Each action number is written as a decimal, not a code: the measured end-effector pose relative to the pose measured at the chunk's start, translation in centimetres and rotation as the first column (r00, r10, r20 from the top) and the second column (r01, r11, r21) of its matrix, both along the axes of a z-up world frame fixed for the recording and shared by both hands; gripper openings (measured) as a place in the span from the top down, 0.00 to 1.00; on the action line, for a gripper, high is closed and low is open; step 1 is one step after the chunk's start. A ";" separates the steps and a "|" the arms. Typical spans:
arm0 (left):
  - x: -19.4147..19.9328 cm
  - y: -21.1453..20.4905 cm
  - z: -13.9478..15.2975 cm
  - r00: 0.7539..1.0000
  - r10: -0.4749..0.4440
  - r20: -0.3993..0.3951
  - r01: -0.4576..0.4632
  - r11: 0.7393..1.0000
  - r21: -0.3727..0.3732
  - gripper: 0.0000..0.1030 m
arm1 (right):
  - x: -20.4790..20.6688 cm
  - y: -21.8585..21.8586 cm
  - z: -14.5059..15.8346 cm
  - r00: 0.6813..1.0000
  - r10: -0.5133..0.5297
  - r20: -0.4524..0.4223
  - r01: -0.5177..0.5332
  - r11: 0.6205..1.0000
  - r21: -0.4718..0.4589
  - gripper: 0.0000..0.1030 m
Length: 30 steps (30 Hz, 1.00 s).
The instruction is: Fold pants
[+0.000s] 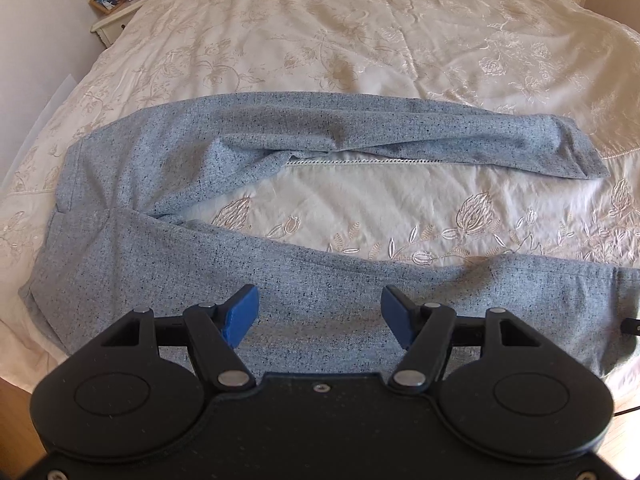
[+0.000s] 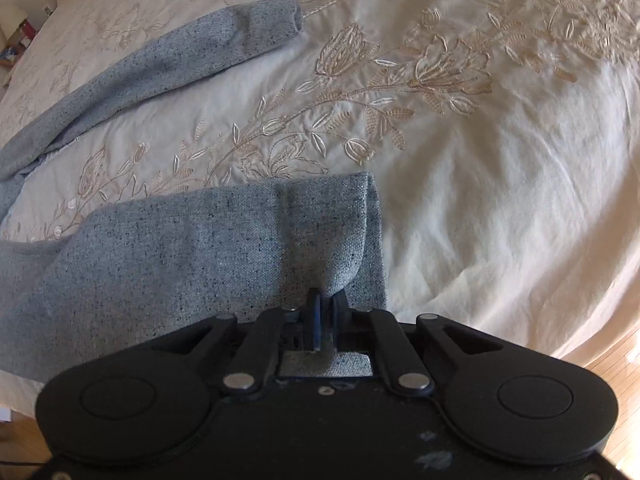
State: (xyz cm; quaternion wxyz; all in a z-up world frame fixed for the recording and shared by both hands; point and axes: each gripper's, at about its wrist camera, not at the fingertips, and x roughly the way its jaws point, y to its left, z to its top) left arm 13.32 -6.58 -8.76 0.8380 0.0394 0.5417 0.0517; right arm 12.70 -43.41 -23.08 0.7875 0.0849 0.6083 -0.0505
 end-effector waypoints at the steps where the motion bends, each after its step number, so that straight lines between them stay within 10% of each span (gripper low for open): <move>1: 0.1 -0.1 -0.2 1.000 0.000 0.000 0.000 1.000 0.008 0.34 | -0.1 0.4 0.5 1.000 0.027 0.002 -0.027 0.999 -0.047 0.95; 10: 0.5 -0.1 -2.1 1.000 -0.007 -0.015 0.008 1.000 0.028 0.34 | -0.2 -0.6 -1.2 0.998 -0.031 -0.054 0.027 0.997 -0.076 0.80; 25: 5.7 1.7 -12.7 0.976 -0.159 -0.149 0.172 0.982 0.082 0.31 | 1.4 2.3 5.1 0.986 -0.154 0.071 0.160 0.983 -0.093 0.76; 30: 7.6 2.9 -10.7 0.964 -0.233 -0.126 0.235 0.972 0.004 0.35 | 2.9 6.2 6.0 0.982 -0.167 0.092 0.175 0.981 -0.084 0.75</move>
